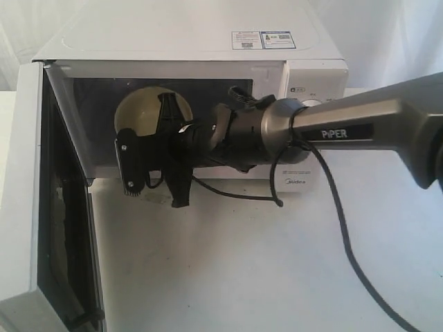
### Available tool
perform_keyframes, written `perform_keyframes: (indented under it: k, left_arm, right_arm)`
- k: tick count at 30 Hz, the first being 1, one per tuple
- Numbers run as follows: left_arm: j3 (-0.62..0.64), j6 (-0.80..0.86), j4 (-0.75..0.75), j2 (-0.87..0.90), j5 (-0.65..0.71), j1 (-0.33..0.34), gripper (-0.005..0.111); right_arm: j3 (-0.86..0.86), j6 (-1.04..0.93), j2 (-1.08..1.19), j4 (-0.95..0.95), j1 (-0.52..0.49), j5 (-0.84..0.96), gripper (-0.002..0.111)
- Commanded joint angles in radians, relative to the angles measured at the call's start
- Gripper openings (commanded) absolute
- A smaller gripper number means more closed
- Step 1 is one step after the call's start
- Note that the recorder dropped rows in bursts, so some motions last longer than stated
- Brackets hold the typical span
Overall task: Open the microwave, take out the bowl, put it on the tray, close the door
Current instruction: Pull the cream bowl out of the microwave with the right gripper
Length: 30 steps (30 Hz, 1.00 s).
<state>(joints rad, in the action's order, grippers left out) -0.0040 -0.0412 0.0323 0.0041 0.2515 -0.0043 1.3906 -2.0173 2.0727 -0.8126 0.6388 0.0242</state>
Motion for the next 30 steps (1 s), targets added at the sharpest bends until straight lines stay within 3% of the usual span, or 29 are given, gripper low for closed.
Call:
perform_keyframes:
  k: [1, 18, 30]
  left_arm:
    - [0.004, -0.005, 0.001, -0.004, 0.003, 0.002, 0.0]
    - [0.004, -0.005, 0.001, -0.004, 0.003, 0.002, 0.0]
    - [0.004, -0.005, 0.001, -0.004, 0.003, 0.002, 0.0]
  right_arm:
    - [-0.104, 0.034, -0.091, -0.01, 0.009, -0.007, 0.0]
    - [-0.514, 0.217, -0.463, -0.058, 0.108, -0.013, 0.0]
    - [-0.722, 0.454, -0.706, -0.095, 0.067, 0.008, 0.0]
